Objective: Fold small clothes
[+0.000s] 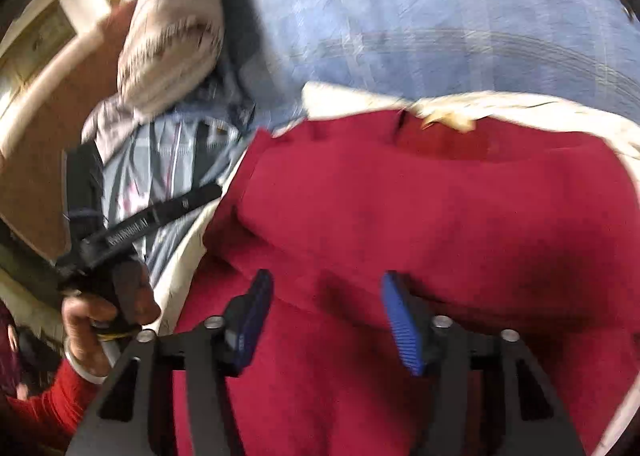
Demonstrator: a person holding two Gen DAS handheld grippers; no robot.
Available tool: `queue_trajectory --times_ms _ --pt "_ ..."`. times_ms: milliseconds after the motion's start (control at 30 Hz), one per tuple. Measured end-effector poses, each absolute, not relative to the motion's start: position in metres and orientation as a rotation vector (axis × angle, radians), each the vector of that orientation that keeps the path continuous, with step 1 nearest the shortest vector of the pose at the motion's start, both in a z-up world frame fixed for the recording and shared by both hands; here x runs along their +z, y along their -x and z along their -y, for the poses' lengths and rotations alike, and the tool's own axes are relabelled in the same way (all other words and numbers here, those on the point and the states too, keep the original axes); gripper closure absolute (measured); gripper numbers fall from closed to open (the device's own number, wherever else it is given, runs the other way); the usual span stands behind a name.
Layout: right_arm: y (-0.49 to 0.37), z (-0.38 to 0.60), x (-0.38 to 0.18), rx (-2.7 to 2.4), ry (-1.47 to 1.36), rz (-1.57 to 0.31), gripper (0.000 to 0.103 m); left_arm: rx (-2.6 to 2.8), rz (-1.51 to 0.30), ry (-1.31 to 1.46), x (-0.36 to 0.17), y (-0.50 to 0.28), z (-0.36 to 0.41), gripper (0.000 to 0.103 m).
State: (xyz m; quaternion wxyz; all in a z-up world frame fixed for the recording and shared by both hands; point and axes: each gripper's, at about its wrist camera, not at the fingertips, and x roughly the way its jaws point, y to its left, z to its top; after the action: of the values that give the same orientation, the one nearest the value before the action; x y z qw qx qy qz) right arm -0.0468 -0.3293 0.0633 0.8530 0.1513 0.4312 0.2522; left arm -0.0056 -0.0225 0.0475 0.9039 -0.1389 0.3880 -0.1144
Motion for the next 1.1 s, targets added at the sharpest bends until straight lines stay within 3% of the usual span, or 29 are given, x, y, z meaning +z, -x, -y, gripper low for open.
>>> queue_trajectory --times_ms 133,267,367,433,500,567,633,800,933,1000,1100 --pt "0.061 0.377 0.062 0.409 -0.354 -0.885 0.04 -0.295 -0.793 0.275 0.051 0.006 0.034 0.019" --pt "0.072 0.418 0.05 0.315 -0.418 -0.894 0.037 -0.328 -0.81 0.226 0.05 0.002 0.052 0.037" --pt "0.084 0.44 0.046 0.274 -0.431 -0.902 0.036 -0.363 -0.816 0.191 0.052 -0.002 0.066 0.043" --pt "0.087 0.447 0.044 0.266 -0.444 -0.89 0.036 -0.376 -0.836 0.177 0.049 -0.009 0.075 0.051" --pt "0.087 0.449 0.043 0.269 -0.459 -0.878 0.036 -0.383 -0.868 0.176 0.042 -0.019 0.082 0.069" --pt "0.087 0.451 0.043 0.256 -0.453 -0.875 0.036 -0.404 -0.885 0.174 0.037 -0.026 0.088 0.081" --pt "0.087 0.45 0.044 0.221 -0.413 -0.87 0.036 -0.419 -0.873 0.17 0.04 -0.025 0.089 0.088" --pt "0.087 0.446 0.042 0.143 -0.285 -0.851 0.027 -0.46 -0.752 0.213 0.078 -0.01 0.062 0.09" --pt "0.073 0.438 0.03 0.138 -0.233 -0.866 0.028 -0.4 -0.873 0.217 0.046 -0.014 0.051 0.09" --pt "0.066 0.431 0.022 0.128 -0.195 -0.894 0.034 -0.378 -0.931 0.186 0.03 -0.015 0.056 0.089" --pt "0.066 0.426 0.013 0.094 -0.103 -0.961 0.052 -0.362 -0.916 0.157 0.034 -0.018 0.062 0.087"
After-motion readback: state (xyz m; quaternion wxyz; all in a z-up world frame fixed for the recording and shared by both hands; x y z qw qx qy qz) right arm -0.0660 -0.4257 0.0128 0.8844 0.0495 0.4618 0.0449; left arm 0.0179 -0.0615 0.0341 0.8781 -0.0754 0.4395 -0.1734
